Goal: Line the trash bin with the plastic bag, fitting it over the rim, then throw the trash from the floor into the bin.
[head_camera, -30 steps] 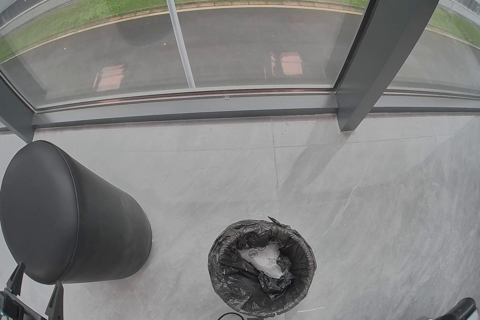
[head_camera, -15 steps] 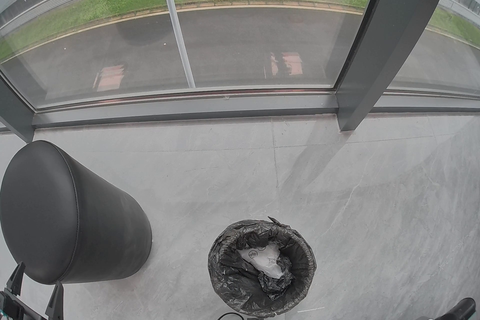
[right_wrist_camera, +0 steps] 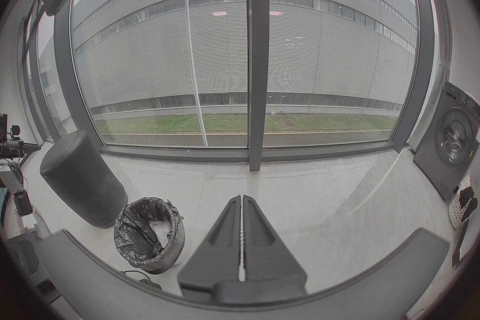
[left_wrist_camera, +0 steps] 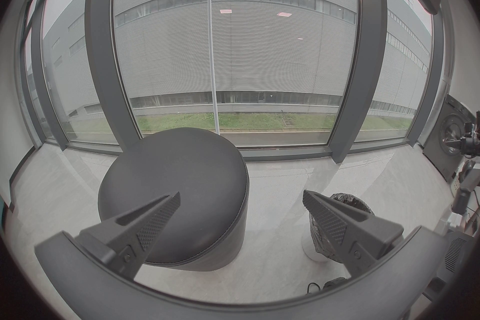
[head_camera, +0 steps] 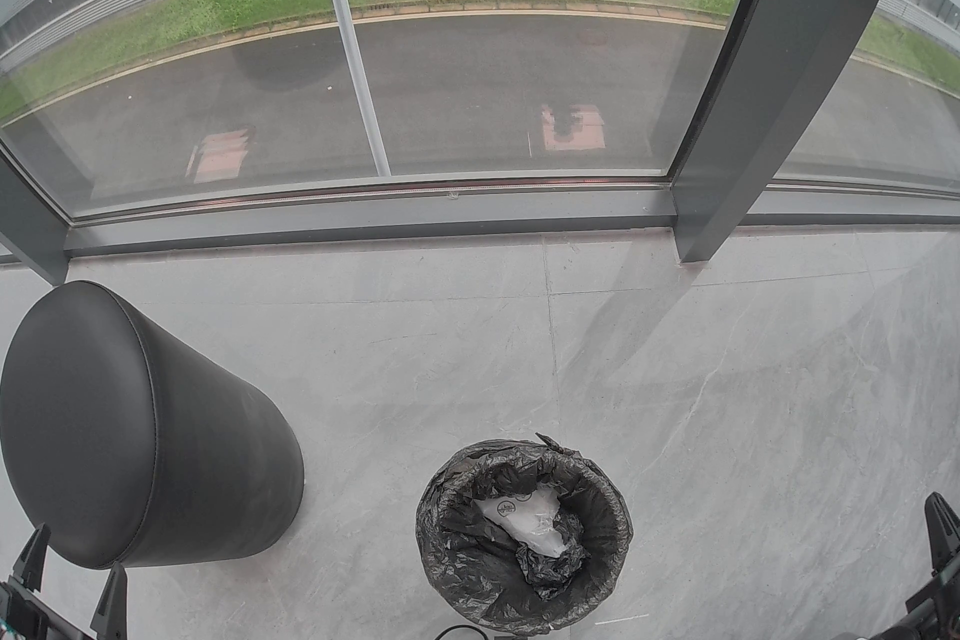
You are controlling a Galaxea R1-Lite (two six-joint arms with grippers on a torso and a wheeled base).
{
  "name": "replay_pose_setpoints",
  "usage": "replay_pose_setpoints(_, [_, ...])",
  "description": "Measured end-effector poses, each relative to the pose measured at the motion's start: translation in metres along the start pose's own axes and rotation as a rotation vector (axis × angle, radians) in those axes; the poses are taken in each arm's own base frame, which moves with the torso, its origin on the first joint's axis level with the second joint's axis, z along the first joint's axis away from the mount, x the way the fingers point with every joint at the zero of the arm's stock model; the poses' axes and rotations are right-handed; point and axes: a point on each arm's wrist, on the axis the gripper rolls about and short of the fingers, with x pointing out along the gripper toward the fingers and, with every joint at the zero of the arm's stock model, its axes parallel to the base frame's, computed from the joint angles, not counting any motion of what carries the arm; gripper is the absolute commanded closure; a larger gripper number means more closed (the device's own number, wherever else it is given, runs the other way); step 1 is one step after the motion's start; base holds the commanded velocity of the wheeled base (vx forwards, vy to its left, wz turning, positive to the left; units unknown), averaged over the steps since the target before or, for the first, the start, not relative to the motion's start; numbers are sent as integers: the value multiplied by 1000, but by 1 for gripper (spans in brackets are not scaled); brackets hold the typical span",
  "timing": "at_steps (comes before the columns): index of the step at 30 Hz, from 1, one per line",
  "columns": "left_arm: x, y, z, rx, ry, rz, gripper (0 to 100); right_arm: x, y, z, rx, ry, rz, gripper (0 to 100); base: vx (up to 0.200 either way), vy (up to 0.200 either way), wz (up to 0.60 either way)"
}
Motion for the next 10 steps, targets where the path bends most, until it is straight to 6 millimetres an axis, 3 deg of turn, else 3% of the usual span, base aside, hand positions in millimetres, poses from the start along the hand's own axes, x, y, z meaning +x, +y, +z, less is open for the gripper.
replay_pose_setpoints(10, [0,0,0,0,0,0,0,0,0,-1,5,1,-1,100,0,0,0])
